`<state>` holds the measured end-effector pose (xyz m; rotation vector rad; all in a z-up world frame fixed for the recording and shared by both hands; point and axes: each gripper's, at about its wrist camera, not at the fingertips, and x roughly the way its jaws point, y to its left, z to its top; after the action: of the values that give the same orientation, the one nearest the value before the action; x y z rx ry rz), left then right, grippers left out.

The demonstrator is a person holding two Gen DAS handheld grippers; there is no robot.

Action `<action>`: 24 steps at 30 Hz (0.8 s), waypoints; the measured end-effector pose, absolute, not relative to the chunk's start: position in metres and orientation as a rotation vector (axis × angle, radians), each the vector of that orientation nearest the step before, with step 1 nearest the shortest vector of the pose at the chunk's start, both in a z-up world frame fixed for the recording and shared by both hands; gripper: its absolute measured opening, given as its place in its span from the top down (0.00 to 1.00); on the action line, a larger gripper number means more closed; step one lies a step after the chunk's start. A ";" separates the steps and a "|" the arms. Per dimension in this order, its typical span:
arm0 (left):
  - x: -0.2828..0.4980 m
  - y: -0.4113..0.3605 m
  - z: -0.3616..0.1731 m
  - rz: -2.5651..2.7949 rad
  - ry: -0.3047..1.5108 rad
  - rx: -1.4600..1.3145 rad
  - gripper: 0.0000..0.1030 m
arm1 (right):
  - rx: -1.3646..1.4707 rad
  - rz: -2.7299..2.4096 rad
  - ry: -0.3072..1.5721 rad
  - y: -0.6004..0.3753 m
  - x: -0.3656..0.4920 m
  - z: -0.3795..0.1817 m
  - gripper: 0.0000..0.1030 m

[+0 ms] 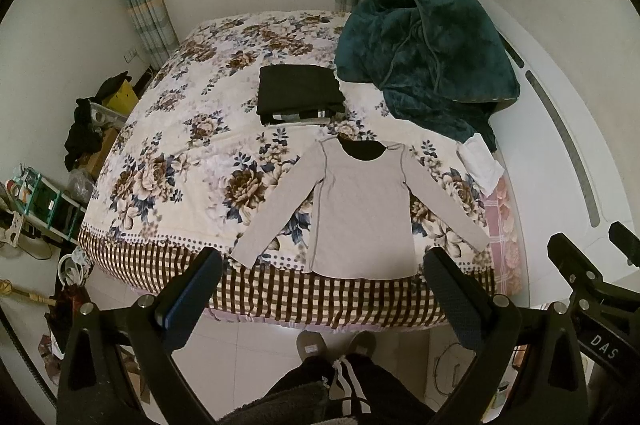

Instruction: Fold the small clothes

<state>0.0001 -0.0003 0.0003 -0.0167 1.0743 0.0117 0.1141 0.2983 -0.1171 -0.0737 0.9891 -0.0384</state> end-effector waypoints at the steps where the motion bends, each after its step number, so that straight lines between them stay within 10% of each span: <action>1: 0.000 0.000 0.000 0.012 1.074 -0.016 0.00 | -0.072 -0.039 0.989 0.299 0.114 -0.117 0.00; 24: 0.017 0.009 0.026 0.011 1.064 -0.017 0.00 | -0.068 -0.030 0.980 0.297 0.129 -0.105 0.00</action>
<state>0.0172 0.0086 0.0260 -0.0167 1.0636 0.0112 0.1291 0.2967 -0.1045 -0.0682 0.9805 -0.0297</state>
